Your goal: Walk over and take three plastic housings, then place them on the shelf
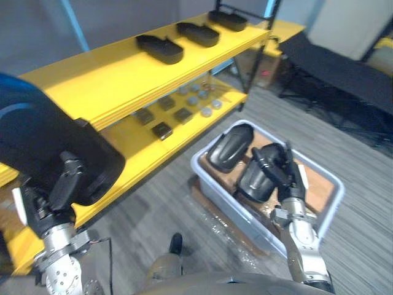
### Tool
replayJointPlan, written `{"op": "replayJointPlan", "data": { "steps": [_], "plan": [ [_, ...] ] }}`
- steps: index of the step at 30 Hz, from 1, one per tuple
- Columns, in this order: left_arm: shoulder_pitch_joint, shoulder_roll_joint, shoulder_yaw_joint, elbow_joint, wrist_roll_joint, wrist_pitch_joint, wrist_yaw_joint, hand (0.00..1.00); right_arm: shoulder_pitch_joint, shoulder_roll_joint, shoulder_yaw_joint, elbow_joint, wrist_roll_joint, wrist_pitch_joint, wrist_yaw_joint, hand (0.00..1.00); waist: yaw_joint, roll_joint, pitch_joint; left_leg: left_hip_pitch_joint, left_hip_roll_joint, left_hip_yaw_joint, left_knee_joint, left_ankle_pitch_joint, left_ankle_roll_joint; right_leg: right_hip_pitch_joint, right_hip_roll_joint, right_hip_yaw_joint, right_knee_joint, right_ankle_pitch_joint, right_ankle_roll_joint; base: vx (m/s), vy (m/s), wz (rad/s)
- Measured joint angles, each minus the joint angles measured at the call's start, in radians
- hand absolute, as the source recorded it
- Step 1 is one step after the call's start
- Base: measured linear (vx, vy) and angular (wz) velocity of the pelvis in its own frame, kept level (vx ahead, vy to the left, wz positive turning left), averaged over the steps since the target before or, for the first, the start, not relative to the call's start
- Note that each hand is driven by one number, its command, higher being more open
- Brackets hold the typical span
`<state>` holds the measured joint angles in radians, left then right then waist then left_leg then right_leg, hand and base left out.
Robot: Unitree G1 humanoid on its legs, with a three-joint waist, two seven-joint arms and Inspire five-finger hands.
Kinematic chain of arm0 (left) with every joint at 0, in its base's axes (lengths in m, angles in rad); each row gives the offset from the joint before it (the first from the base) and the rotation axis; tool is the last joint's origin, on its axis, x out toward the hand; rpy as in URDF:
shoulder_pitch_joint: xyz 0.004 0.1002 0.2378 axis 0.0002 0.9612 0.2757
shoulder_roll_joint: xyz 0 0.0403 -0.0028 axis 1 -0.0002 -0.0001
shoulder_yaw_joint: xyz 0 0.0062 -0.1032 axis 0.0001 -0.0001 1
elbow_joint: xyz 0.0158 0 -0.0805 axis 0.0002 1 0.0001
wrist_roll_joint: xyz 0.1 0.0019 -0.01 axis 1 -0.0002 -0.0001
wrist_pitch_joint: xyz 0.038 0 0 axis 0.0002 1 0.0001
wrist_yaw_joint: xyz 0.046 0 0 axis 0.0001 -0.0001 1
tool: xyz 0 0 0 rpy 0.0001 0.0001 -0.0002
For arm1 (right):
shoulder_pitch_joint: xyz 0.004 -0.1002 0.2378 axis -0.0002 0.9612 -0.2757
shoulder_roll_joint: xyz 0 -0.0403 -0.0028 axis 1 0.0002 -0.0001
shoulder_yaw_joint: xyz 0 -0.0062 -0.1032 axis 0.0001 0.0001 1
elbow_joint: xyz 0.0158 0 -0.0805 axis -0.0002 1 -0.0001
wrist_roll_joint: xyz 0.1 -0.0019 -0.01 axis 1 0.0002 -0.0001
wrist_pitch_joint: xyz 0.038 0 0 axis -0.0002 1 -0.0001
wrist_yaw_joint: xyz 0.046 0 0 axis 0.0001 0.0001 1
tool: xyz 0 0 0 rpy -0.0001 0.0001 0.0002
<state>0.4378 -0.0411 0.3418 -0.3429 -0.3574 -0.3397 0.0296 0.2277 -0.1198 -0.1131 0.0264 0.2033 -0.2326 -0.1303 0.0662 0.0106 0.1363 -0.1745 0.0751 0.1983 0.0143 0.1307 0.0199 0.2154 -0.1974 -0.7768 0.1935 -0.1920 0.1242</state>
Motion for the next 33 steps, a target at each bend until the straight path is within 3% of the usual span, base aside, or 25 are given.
{"op": "replayJointPlan", "data": {
  "steps": [3, 8, 13, 15, 16, 17, 18, 19, 20, 21, 23, 25, 27, 29, 31, 33],
  "plan": [
    [0.000, 0.003, -0.059, 0.000, 0.000, -0.002, -0.012, 0.00, 0.006, -0.034, -0.043, 0.000, 0.001, -0.003, -0.009, 1.00, -0.004, 0.040, 0.018, -0.010, 0.015, 0.087, -0.001, 0.029, 0.023, -0.004, -0.019, -0.012, 0.054, -0.041, 0.007, -0.07, 0.013, 0.76],
    [0.003, 0.014, -0.063, 0.032, -0.003, -0.009, 0.051, 0.00, -0.008, -0.031, 0.003, 0.005, 0.000, -0.059, 0.024, 1.00, 0.008, 0.035, 0.022, 0.011, 0.023, 0.142, 0.006, 0.064, 0.014, -0.033, -0.057, 0.049, 0.125, -0.077, 0.007, -0.01, 0.022, -0.20],
    [-0.012, 0.028, -0.089, 0.038, 0.015, -0.009, 0.072, 0.00, -0.022, -0.017, 0.038, 0.006, 0.001, -0.073, 0.034, 1.00, 0.008, 0.002, 0.033, 0.002, -0.008, 0.145, 0.065, 0.019, 0.013, -0.004, -0.109, 0.032, 0.138, -0.088, 0.033, 0.04, 0.040, 0.09],
    [-0.027, 0.046, -0.089, 0.037, 0.015, -0.009, 0.073, 0.00, -0.032, 0.004, 0.043, 0.016, 0.001, -0.082, 0.033, 1.00, 0.012, -0.017, 0.029, -0.009, -0.042, 0.130, 0.081, -0.009, 0.020, 0.014, -0.142, -0.014, 0.141, -0.101, 0.047, 0.07, 0.081, 0.52],
    [-0.046, 0.062, -0.086, 0.036, 0.024, -0.009, 0.075, 0.00, -0.042, 0.021, 0.044, 0.034, 0.001, -0.089, 0.032, 1.00, 0.018, -0.041, 0.032, -0.010, -0.071, 0.130, 0.110, -0.041, 0.030, 0.035, -0.180, -0.047, 0.160, -0.107, 0.057, 0.18, 0.121, 0.67],
    [-0.066, 0.065, -0.081, 0.037, 0.060, -0.010, 0.084, 0.00, -0.057, 0.021, 0.048, 0.053, 0.001, -0.092, 0.033, 1.00, 0.022, -0.049, 0.040, -0.016, -0.097, 0.122, 0.152, -0.071, 0.044, 0.041, -0.220, -0.035, 0.257, -0.104, 0.035, 0.22, 0.145, 0.91],
    [-0.082, 0.065, -0.082, 0.043, 0.087, -0.008, 0.091, 0.00, -0.059, 0.016, 0.050, 0.064, 0.002, -0.092, 0.033, 1.00, 0.019, -0.047, 0.039, -0.015, -0.120, 0.090, 0.167, -0.090, 0.053, 0.006, -0.255, 0.025, 0.369, -0.076, -0.058, 0.22, 0.151, 0.88],
    [-0.088, 0.067, -0.082, 0.042, 0.102, -0.009, 0.089, 0.00, -0.060, 0.013, 0.052, 0.070, 0.002, -0.092, 0.033, 1.00, 0.013, -0.051, 0.042, -0.011, -0.129, 0.065, 0.170, -0.097, 0.059, -0.022, -0.260, 0.081, 0.429, -0.038, -0.121, 0.20, 0.160, 1.13],
    [-0.098, 0.088, -0.081, 0.037, 0.132, -0.010, 0.092, 0.00, -0.061, 0.011, 0.059, 0.078, 0.001, -0.092, 0.033, 1.00, 0.008, -0.030, 0.032, 0.012, -0.142, 0.011, 0.155, -0.109, 0.062, -0.086, -0.254, 0.225, 0.542, 0.091, -0.177, 0.28, 0.161, 1.23],
    [-0.113, 0.127, -0.075, 0.034, 0.153, -0.016, 0.109, 0.00, -0.069, 0.011, 0.074, 0.079, 0.001, -0.098, 0.035, 1.00, -0.001, -0.038, 0.030, 0.039, -0.153, -0.044, 0.119, -0.109, 0.065, -0.139, -0.237, 0.336, 0.636, 0.124, -0.123, 0.29, 0.122, 1.26],
    [-0.145, 0.153, -0.061, 0.036, 0.172, -0.016, 0.142, 0.00, -0.107, 0.008, 0.115, 0.079, 0.001, -0.107, 0.048, 1.00, -0.013, -0.038, 0.031, 0.064, -0.160, -0.110, 0.092, -0.098, 0.094, -0.212, -0.170, 0.411, 0.663, -0.014, -0.092, 0.35, 0.048, 1.06],
    [-0.158, 0.159, -0.052, 0.037, 0.170, -0.016, 0.156, 0.00, -0.144, 0.009, 0.145, 0.079, -0.001, -0.108, 0.068, 1.00, -0.007, -0.034, 0.033, 0.104, -0.160, -0.142, 0.078, -0.098, 0.092, -0.255, -0.119, 0.420, 0.583, -0.079, -0.091, 0.36, 0.040, 0.65],
    [-0.172, 0.168, -0.055, 0.036, 0.166, -0.016, 0.160, 0.00, -0.170, 0.008, 0.160, 0.066, 0.000, -0.111, 0.091, 1.00, -0.005, -0.028, 0.030, 0.131, -0.160, -0.188, 0.069, -0.120, 0.076, -0.314, -0.034, 0.486, 0.383, -0.082, -0.087, 0.24, -0.012, 0.57],
    [-0.182, 0.169, -0.067, 0.037, 0.164, -0.016, 0.160, 0.00, -0.173, 0.007, 0.159, 0.055, 0.001, -0.112, 0.100, 1.00, -0.015, -0.027, 0.030, 0.133, -0.160, -0.231, 0.071, -0.130, 0.069, -0.371, 0.013, 0.558, 0.273, -0.072, -0.077, 0.21, -0.058, 0.68],
    [-0.185, 0.168, -0.098, 0.040, 0.164, -0.016, 0.154, 0.00, -0.155, 0.006, 0.158, 0.055, 0.001, -0.111, 0.099, 1.00, -0.020, -0.028, 0.030, 0.151, -0.160, -0.268, 0.077, -0.142, 0.064, -0.394, 0.038, 0.612, 0.200, -0.055, -0.059, 0.21, -0.094, 0.72],
    [-0.184, 0.168, -0.130, 0.040, 0.164, -0.015, 0.136, 0.00, -0.131, 0.007, 0.161, 0.055, 0.001, -0.111, 0.097, 1.00, -0.025, -0.034, 0.026, 0.165, -0.160, -0.264, 0.111, -0.169, 0.055, -0.381, 0.043, 0.633, 0.133, 0.004, -0.065, 0.18, -0.100, 0.60]
  ]
}}
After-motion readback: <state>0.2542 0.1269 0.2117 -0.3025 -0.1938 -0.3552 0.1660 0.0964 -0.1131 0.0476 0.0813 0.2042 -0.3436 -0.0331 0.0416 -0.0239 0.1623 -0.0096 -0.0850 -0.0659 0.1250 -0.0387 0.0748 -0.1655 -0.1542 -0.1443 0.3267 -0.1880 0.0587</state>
